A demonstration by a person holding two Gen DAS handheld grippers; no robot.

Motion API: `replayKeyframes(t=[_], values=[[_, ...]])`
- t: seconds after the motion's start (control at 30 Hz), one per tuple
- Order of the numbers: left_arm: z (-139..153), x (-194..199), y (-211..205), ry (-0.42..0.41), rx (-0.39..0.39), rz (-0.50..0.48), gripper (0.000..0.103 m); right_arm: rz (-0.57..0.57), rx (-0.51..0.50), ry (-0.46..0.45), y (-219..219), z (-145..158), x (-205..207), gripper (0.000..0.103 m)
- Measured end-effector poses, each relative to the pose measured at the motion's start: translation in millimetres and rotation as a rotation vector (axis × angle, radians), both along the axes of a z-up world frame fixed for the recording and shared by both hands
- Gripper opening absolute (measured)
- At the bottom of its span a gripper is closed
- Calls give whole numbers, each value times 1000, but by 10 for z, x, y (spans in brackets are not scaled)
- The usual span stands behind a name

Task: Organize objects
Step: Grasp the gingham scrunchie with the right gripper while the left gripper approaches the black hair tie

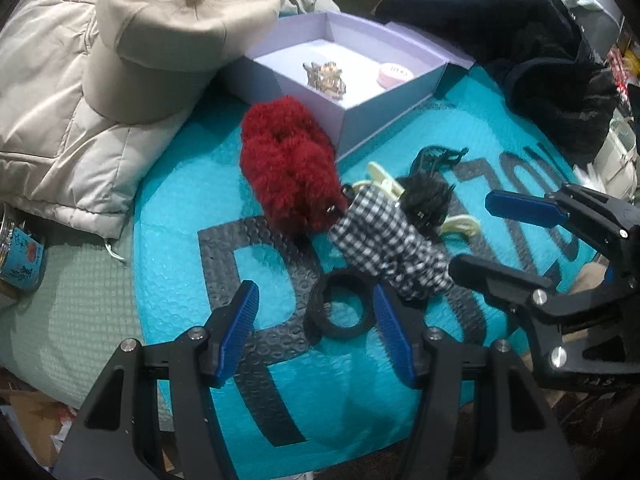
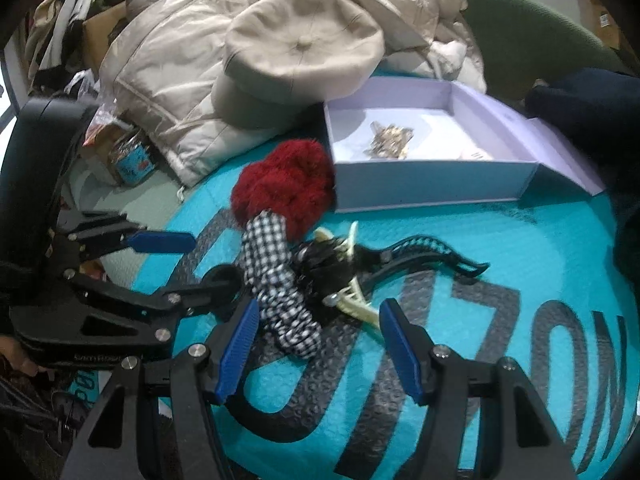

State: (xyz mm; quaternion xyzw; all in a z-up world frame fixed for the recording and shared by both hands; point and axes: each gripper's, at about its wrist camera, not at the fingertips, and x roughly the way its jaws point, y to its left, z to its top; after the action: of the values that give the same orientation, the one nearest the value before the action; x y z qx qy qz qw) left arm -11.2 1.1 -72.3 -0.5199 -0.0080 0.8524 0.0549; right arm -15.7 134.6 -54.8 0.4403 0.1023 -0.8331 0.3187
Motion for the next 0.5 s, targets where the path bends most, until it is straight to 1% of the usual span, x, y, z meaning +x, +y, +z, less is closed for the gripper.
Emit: replayKeyframes(t=[0.13, 0.23, 0.43, 0.5], values=[[-56, -1, -30, 1, 15, -23, 58, 51, 16, -22, -73, -109, 65, 63], [-68, -6, -49, 9, 27, -39, 59, 61, 32, -42, -120, -195, 54, 63], [-68, -22, -67, 19, 44, -60, 59, 65, 2, -87, -111, -304, -29, 62], [-60, -29, -63, 21, 36, -63, 59, 62, 8, -94, -109, -339, -42, 50]])
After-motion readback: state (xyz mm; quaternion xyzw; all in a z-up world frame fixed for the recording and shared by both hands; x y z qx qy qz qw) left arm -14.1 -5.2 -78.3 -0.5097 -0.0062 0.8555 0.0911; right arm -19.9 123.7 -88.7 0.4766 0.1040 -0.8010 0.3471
